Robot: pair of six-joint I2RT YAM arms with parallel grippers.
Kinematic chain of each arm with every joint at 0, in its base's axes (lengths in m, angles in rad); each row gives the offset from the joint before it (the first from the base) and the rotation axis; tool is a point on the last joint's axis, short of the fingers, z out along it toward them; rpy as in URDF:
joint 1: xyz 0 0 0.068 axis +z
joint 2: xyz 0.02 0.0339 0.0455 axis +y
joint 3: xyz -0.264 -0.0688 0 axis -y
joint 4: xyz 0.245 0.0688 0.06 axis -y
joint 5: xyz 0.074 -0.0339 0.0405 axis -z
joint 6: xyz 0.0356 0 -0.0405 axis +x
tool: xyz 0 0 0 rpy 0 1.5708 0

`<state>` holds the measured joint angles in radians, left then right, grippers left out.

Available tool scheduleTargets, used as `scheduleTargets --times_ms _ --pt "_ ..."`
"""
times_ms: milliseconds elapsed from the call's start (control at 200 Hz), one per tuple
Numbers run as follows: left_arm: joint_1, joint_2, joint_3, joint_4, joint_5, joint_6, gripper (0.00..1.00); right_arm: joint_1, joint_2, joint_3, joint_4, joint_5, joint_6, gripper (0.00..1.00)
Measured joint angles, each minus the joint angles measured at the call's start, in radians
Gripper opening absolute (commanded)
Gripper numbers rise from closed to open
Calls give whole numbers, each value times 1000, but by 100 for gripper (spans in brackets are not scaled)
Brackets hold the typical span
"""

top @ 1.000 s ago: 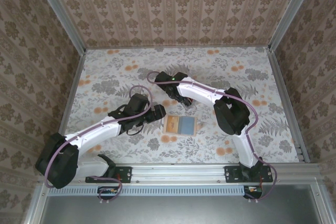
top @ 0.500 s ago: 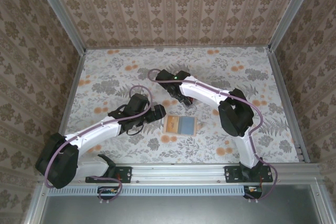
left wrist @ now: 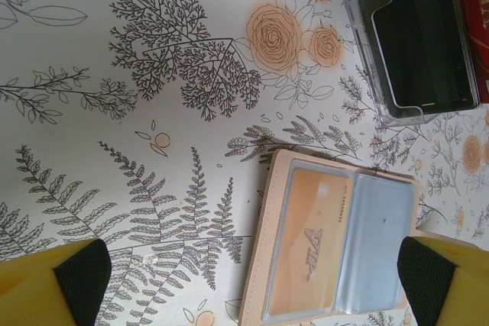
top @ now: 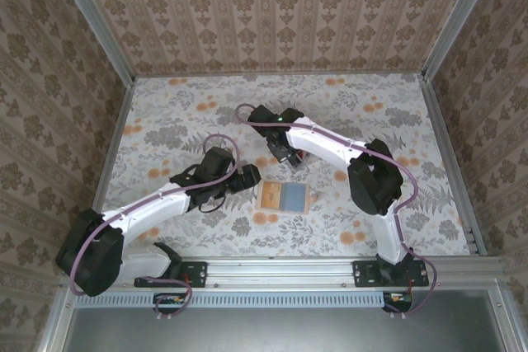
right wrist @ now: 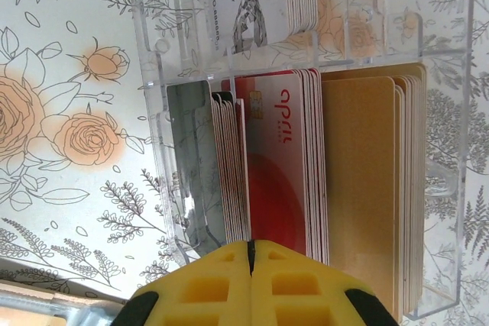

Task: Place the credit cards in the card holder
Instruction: Pick up the credit card from the storage box.

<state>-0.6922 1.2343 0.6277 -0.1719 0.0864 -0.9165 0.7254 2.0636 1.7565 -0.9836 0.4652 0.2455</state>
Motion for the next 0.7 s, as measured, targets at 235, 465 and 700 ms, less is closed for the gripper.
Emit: scheduleTargets --times_ms 235,465,700 --pt "0 13 0 0 0 0 100 -24 11 0 0 -33 13 10" --pt "0 23 0 0 0 0 100 -37 19 0 1 -66 19 13" --pt "0 23 0 0 0 -3 100 -49 20 0 2 -90 19 13"
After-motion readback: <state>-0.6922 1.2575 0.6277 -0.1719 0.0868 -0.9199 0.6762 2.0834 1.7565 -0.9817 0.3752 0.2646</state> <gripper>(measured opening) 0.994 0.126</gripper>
